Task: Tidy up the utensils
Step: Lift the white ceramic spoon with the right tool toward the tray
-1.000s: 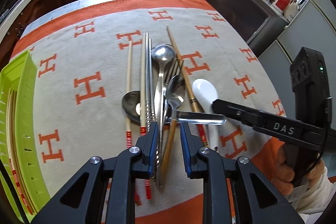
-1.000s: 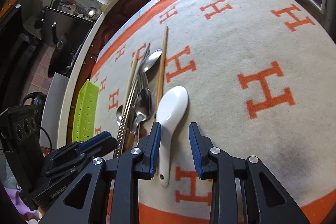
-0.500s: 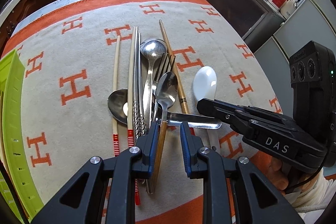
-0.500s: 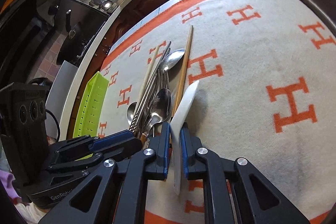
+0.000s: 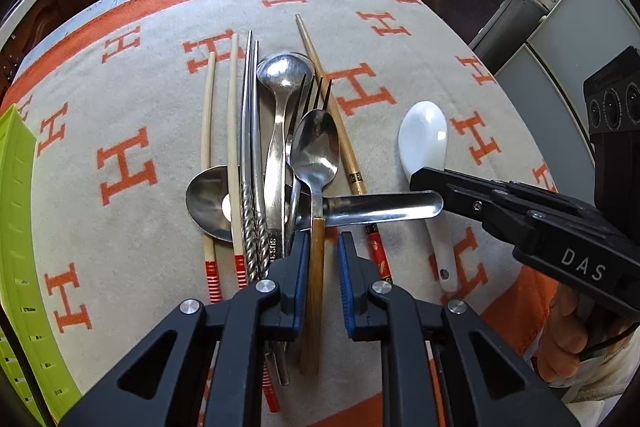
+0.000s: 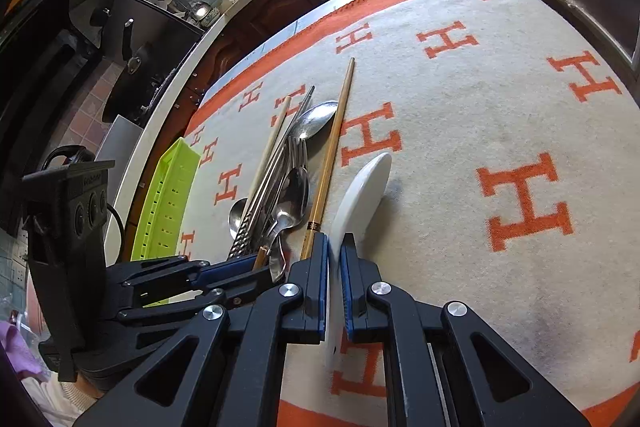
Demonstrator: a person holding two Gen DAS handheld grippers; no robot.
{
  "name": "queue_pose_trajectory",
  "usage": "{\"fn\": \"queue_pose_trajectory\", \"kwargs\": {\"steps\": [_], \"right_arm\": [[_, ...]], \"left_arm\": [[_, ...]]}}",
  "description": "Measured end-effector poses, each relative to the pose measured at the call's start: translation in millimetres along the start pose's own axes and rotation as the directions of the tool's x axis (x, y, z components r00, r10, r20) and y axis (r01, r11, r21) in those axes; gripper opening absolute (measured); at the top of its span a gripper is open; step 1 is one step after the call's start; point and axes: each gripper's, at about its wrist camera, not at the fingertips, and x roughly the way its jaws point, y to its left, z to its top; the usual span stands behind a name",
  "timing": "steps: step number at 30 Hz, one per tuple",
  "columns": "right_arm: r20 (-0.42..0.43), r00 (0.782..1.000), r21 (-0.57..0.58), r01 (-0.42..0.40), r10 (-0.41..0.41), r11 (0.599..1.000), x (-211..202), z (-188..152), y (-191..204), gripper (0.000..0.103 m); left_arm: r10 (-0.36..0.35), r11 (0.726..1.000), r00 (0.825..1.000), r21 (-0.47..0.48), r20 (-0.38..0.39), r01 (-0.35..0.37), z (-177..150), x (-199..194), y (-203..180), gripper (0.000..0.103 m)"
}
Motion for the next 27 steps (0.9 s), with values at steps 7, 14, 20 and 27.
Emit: {"fn": "queue_pose_trajectory", "kwargs": {"steps": [7, 14, 20, 27], "right_arm": [[0.008, 1.0, -0.01, -0.003, 0.003, 1.0, -5, -1, -4, 0.006], [0.037, 0.999, -0.028, 0.004, -0.003, 1.0, -17, -1, 2, 0.006], [0.06, 0.998, -0.046, 0.014, -0.012, 0.999, -30, -1, 10, 0.006], [0.086, 0.996, -0.052, 0.018, -0.013, 0.998, -49, -3, 17, 0.006]], "left_arm": [[0.01, 1.0, 0.999, -0.006, 0.048, -0.009, -1, 1, 2, 0.005], [-0.005, 1.0, 0.997, -0.02, 0.082, 0.007, -7, -13, 1, 0.005], [-0.018, 1.0, 0.991, -0.023, 0.13, 0.021, -9, -33, 0, 0.005], [-0.016, 0.999, 0.988, -0.04, 0.153, 0.022, -16, -42, 3, 0.005]]}}
